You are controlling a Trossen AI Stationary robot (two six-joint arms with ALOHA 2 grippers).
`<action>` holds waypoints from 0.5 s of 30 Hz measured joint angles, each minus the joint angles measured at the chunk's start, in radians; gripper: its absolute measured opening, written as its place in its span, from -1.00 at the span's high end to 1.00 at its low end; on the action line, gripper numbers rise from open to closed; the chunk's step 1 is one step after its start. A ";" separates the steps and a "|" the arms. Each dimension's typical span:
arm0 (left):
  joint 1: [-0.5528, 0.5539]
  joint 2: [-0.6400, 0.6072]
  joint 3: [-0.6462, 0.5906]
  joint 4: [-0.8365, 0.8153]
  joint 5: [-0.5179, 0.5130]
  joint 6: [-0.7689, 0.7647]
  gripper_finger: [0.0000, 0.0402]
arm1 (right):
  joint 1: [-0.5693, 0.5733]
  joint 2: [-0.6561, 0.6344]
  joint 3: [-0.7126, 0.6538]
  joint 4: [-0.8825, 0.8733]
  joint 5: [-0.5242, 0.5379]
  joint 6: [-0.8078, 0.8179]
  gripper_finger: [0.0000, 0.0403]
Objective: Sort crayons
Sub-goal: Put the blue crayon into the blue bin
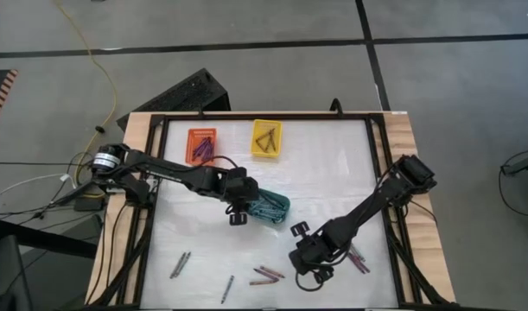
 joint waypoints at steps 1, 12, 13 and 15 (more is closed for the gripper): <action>0.000 -0.001 0.000 -0.003 0.002 -0.007 0.30 | 0.004 0.000 0.000 -0.001 0.001 0.001 0.49; -0.004 -0.026 0.000 -0.013 -0.002 -0.037 0.19 | 0.010 0.000 0.000 -0.010 0.010 0.000 0.49; -0.004 -0.027 0.000 -0.019 -0.002 -0.038 0.19 | 0.009 0.000 0.000 -0.011 0.010 0.000 0.49; -0.004 -0.029 0.000 -0.014 -0.004 -0.040 0.19 | 0.009 0.000 0.000 -0.010 0.010 0.000 0.49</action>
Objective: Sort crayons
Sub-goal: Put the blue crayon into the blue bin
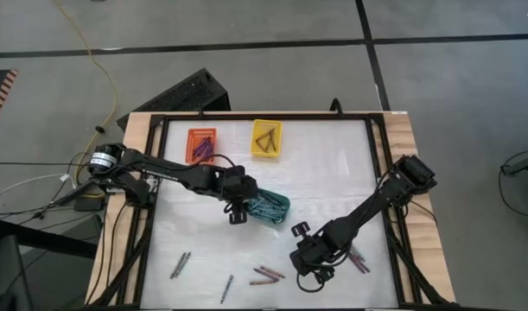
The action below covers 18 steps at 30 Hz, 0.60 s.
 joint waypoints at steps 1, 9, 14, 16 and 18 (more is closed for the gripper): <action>0.000 0.000 0.000 -0.003 0.000 -0.002 0.19 | -0.001 0.000 0.000 0.000 0.000 0.000 0.49; -0.001 0.000 0.000 -0.008 0.000 -0.003 0.20 | -0.001 0.000 0.000 0.000 0.001 0.000 0.49; -0.013 0.000 0.000 -0.021 -0.001 -0.010 0.20 | -0.001 0.000 0.000 -0.001 0.001 -0.003 0.49; -0.021 -0.002 0.000 -0.027 -0.001 -0.026 0.20 | -0.001 0.000 0.000 -0.002 0.001 -0.003 0.49; -0.039 -0.006 0.000 -0.047 -0.001 -0.053 0.20 | -0.001 0.000 0.000 -0.005 0.001 -0.003 0.49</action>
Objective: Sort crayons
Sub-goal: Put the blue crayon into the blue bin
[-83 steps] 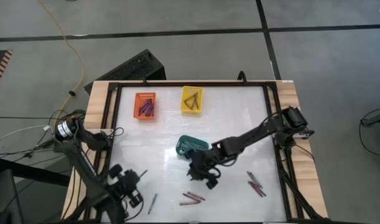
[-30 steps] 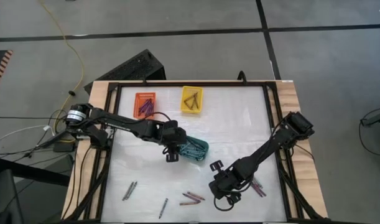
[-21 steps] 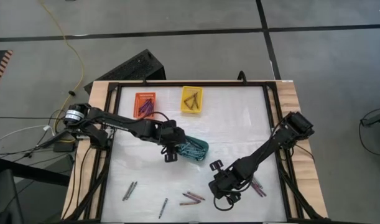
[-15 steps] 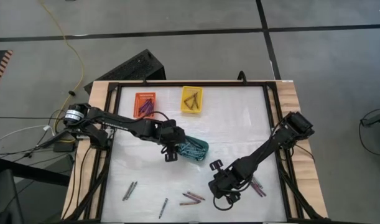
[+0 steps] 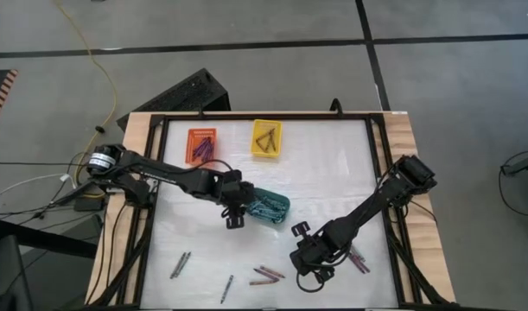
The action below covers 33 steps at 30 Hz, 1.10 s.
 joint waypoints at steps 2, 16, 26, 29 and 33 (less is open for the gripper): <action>-0.027 -0.009 0.000 -0.031 0.002 -0.030 0.20 | 0.000 0.000 0.000 -0.008 0.000 0.000 0.49; -0.380 -0.058 0.000 -0.181 -0.008 -0.475 0.20 | -0.022 -0.131 0.000 -0.063 0.082 -0.070 0.49; -0.570 -0.041 0.001 -0.082 -0.173 -0.822 0.20 | -0.080 -0.225 0.000 -0.083 0.092 -0.104 0.49; -0.610 -0.005 0.001 -0.026 -0.181 -0.873 0.20 | -0.091 -0.231 0.000 -0.088 0.094 -0.115 0.49; -0.635 0.062 0.001 0.036 -0.168 -0.925 0.20 | -0.100 -0.229 0.000 -0.110 0.094 -0.129 0.49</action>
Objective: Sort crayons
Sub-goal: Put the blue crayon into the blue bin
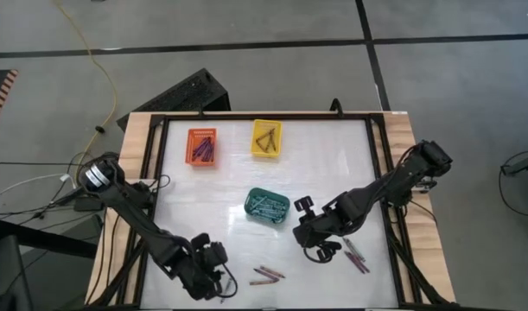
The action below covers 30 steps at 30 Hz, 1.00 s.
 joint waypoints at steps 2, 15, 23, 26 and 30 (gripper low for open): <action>-0.001 0.027 0.000 0.033 0.012 -0.027 0.20 | -0.004 0.000 0.000 0.001 0.000 -0.007 0.49; -0.079 0.066 0.087 0.120 -0.124 -0.119 0.33 | 0.001 0.000 0.000 -0.002 -0.006 -0.004 0.49; -0.098 0.176 0.211 0.102 -0.138 -0.099 0.37 | 0.044 0.000 0.000 0.002 -0.009 0.009 0.49; -0.098 0.265 0.313 0.019 -0.098 -0.119 0.37 | 0.061 0.000 0.000 0.001 -0.009 0.018 0.49; -0.099 0.392 0.523 -0.241 -0.056 -0.195 0.37 | 0.079 0.000 0.000 0.004 -0.007 0.024 0.49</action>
